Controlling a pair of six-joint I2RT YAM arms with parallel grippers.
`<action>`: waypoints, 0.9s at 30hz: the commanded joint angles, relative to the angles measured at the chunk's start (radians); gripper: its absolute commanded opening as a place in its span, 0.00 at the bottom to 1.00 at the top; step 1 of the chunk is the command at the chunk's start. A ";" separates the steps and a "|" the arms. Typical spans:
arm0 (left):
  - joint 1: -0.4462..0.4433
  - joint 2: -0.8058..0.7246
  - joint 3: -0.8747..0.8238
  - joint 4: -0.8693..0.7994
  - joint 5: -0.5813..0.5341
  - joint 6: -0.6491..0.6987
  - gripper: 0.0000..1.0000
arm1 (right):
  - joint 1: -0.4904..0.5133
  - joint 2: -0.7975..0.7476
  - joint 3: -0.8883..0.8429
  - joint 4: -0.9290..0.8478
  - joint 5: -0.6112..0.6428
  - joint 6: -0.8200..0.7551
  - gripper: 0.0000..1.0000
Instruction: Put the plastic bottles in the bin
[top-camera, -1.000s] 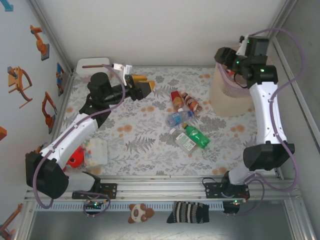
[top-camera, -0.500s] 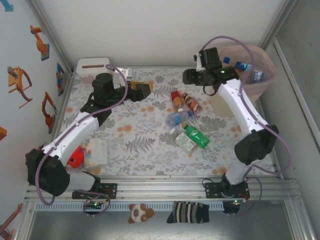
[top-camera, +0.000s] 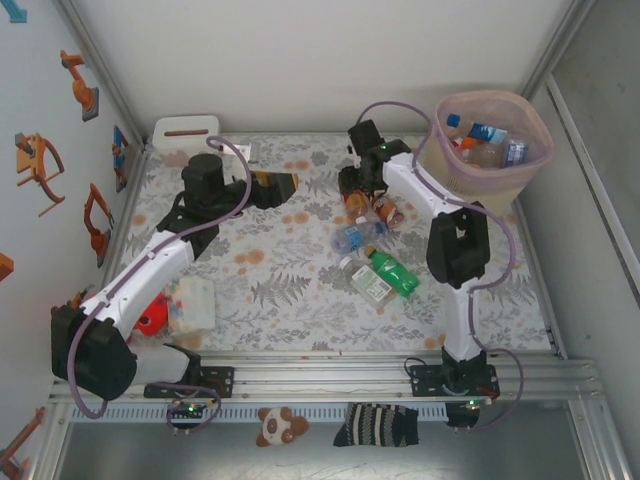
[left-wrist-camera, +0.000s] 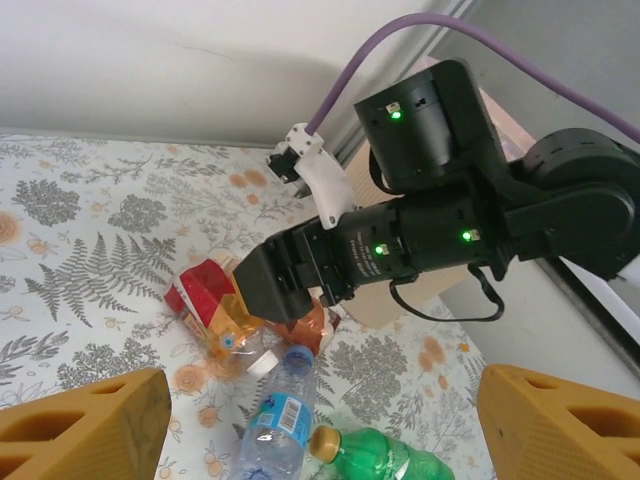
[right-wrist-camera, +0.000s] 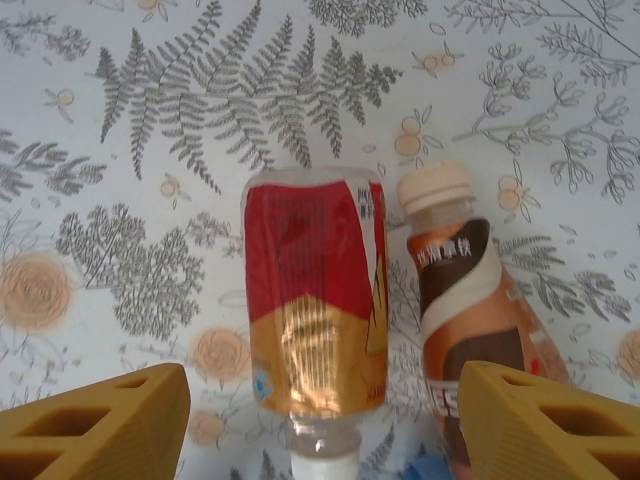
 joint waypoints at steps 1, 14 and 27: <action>0.008 -0.033 -0.013 -0.016 -0.015 0.004 0.79 | 0.003 0.058 0.076 -0.013 0.027 0.000 0.70; 0.016 -0.040 -0.041 -0.005 -0.031 -0.042 0.79 | 0.004 0.229 0.165 0.025 0.022 0.007 0.71; 0.021 -0.021 -0.047 0.001 -0.049 -0.069 0.79 | 0.005 0.257 0.169 0.049 0.051 0.016 0.64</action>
